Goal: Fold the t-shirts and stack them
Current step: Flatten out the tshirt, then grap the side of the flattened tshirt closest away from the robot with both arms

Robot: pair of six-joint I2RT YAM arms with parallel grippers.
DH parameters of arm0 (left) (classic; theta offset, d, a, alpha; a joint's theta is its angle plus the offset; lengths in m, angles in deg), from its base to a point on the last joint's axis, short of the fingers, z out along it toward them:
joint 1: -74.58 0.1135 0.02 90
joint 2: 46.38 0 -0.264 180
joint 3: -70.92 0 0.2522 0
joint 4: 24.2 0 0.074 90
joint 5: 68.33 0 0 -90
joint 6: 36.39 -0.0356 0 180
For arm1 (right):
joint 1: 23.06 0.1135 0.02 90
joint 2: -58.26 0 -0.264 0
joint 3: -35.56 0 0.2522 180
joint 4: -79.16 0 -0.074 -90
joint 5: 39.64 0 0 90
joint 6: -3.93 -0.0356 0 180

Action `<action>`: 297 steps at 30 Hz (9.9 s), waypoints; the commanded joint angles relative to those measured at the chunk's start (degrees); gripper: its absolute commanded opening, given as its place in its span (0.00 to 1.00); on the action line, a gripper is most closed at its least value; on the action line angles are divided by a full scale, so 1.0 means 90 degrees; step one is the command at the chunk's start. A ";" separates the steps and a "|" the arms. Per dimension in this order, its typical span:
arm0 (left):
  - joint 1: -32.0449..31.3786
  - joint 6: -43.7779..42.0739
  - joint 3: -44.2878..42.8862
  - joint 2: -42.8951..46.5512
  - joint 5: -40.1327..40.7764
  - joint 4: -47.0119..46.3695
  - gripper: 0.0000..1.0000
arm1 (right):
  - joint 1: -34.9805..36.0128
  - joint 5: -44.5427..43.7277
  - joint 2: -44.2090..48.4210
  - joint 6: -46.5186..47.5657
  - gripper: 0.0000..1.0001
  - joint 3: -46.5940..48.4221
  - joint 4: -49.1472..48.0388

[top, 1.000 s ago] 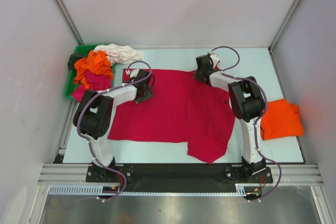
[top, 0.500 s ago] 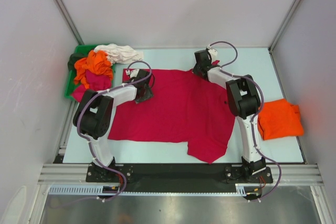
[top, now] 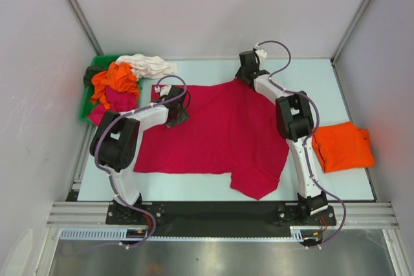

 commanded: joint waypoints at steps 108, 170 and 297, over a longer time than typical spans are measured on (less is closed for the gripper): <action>0.0416 -0.0444 -0.2701 -0.1480 -0.0049 0.1238 0.54 | -0.0741 0.0470 0.2590 0.0941 0.00 -0.2395 0.0941; 0.1980 -0.0972 -0.7595 -0.4519 -0.0938 0.3357 0.53 | -0.1904 0.0733 0.2160 0.0032 0.00 -0.3323 0.2066; -0.0051 -0.0659 0.1113 0.3887 0.0233 0.0779 0.55 | 0.4852 -0.2185 0.8244 -0.3459 0.50 -0.7560 0.3380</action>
